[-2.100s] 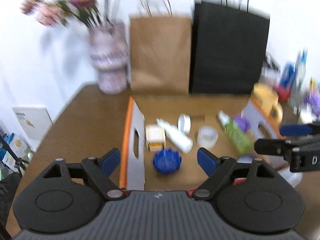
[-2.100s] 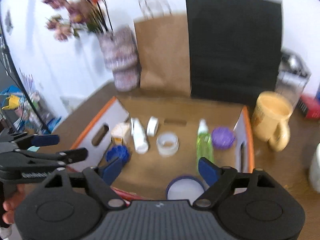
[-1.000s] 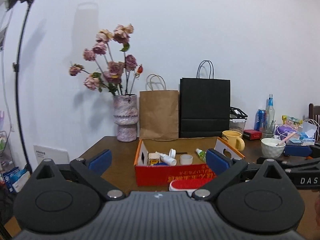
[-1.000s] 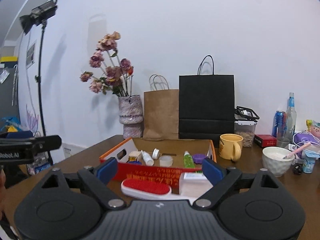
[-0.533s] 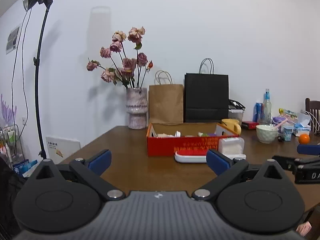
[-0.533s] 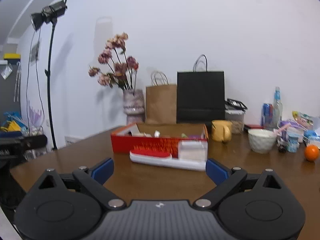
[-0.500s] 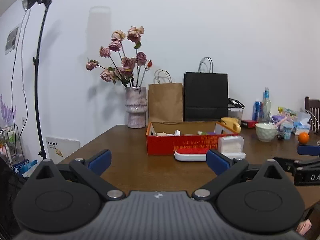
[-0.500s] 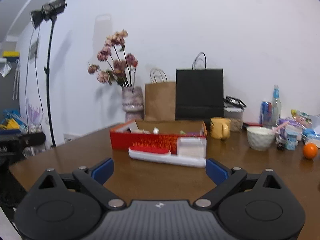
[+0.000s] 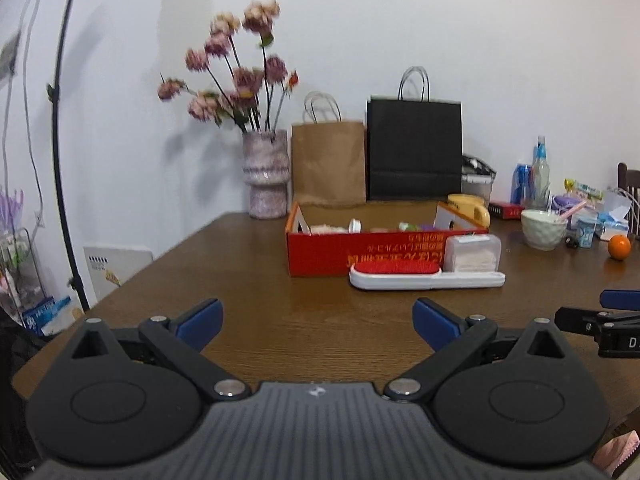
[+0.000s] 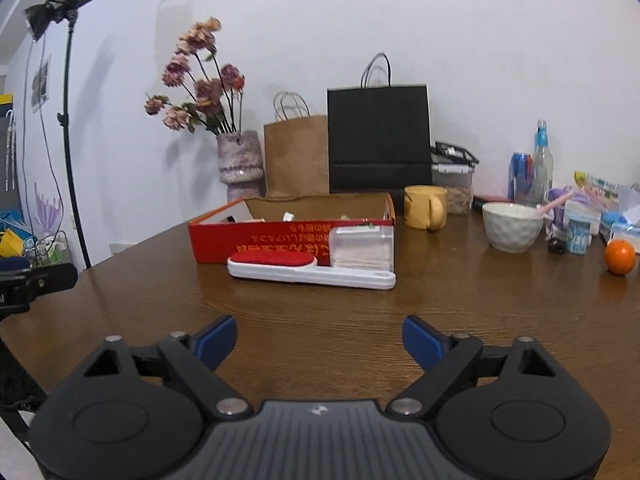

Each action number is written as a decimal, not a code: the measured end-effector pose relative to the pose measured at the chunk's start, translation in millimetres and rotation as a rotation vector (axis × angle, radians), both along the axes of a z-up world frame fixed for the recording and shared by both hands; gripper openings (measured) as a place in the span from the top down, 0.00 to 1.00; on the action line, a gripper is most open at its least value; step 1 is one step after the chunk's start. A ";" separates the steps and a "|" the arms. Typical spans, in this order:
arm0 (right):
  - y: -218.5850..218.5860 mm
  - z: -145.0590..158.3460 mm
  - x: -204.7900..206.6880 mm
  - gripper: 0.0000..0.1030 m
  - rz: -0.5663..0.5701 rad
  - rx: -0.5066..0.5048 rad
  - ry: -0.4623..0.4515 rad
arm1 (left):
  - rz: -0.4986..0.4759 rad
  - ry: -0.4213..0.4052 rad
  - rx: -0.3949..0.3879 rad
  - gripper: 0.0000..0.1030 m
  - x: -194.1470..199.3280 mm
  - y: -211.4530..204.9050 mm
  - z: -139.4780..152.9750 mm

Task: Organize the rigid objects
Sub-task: 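Withdraw both tools from the box toward the red lint brush, then close the left tool on the red lint brush while the right tool grips its white handle, then lift the lint brush with both tools and carry it over the box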

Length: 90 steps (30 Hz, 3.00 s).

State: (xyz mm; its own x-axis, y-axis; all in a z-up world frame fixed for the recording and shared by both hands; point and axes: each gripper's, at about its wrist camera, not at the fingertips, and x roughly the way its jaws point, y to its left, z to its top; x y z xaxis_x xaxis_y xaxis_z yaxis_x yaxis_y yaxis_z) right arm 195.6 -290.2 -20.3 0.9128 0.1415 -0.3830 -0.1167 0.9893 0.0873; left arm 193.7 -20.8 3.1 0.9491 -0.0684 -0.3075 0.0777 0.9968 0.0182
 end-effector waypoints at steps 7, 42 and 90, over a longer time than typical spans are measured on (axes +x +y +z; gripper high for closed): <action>-16.5 -3.6 51.0 0.22 -0.023 0.027 0.066 | -0.033 0.081 -0.012 0.00 55.7 -9.3 -1.1; -62.5 -35.1 226.2 0.81 -0.067 0.159 0.249 | -0.176 0.317 -0.148 0.46 262.5 -43.4 -42.4; -22.6 34.7 35.3 0.86 -0.097 0.242 -0.233 | -0.120 -0.144 -0.247 0.53 53.1 5.3 30.2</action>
